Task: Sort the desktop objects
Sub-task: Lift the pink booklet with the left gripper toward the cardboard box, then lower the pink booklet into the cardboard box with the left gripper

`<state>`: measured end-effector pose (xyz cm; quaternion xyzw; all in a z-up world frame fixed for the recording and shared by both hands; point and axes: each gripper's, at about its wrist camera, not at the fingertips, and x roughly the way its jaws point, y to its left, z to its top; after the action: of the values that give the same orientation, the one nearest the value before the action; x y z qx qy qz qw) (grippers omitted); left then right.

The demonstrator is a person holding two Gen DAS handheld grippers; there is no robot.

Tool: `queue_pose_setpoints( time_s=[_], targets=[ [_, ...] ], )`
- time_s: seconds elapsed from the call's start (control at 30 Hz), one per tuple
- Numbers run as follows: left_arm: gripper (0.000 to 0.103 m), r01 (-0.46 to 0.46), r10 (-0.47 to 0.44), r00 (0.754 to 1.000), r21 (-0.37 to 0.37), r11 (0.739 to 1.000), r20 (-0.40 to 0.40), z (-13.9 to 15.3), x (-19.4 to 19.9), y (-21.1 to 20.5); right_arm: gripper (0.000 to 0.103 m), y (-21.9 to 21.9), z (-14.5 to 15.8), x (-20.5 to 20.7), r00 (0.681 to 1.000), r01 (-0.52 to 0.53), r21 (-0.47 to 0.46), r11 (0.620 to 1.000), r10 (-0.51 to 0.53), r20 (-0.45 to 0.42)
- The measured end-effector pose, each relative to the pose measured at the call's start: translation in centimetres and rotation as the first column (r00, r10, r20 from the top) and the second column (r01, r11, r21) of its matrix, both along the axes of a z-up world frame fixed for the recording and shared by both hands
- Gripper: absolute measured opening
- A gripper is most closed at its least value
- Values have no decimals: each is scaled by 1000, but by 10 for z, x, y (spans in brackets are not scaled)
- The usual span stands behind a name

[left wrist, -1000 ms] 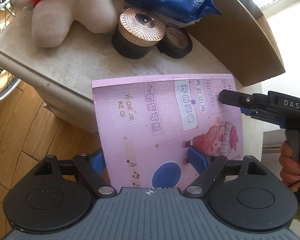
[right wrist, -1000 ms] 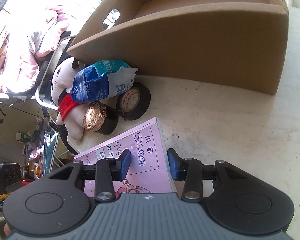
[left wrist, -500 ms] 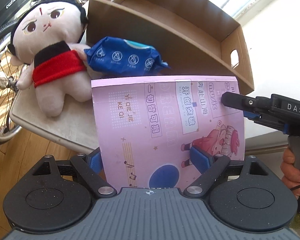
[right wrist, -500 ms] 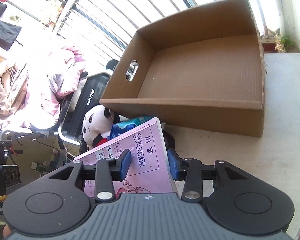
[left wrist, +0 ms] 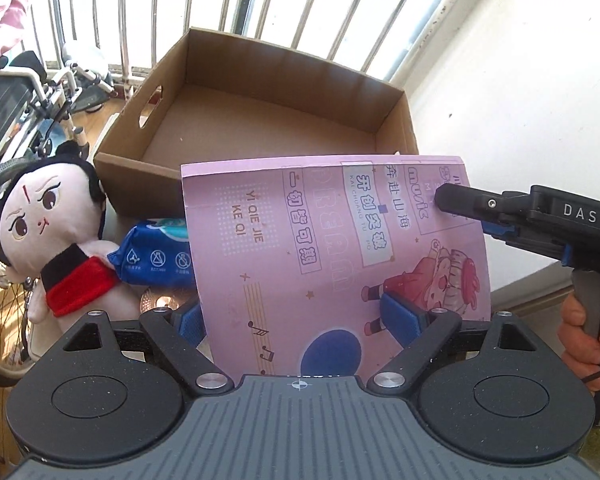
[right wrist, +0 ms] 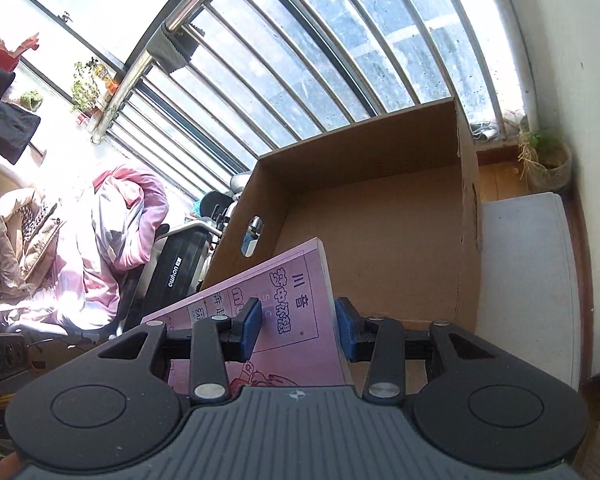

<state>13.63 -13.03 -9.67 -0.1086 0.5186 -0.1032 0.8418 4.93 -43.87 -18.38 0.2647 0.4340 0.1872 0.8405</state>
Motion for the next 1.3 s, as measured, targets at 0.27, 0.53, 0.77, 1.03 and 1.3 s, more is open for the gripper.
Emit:
queue_pose_setpoints(
  time_s=[0.27,0.53,0.77,1.03,1.3],
  targets=[
    [88,92,-91,995,-29,995,33,8,48,-4,44,-6,20,31,990,133,-21,991,-132,38],
    [90,191,-184,979,-72,979,93,-8,120,11,43,9,2,84,974,219,-91,971,-213,76],
    [91,226,-216,972,-121,967,91,-65,181,26,43,24,-42,121,951,308,-122,943,-302,66],
    [91,297,-296,955,-145,944,27,-107,219,24,43,25,-75,125,925,374,-161,913,-380,-3],
    [97,319,-326,941,-86,944,-90,-140,226,0,44,33,-86,118,929,339,-304,890,-368,-39]
  ],
)
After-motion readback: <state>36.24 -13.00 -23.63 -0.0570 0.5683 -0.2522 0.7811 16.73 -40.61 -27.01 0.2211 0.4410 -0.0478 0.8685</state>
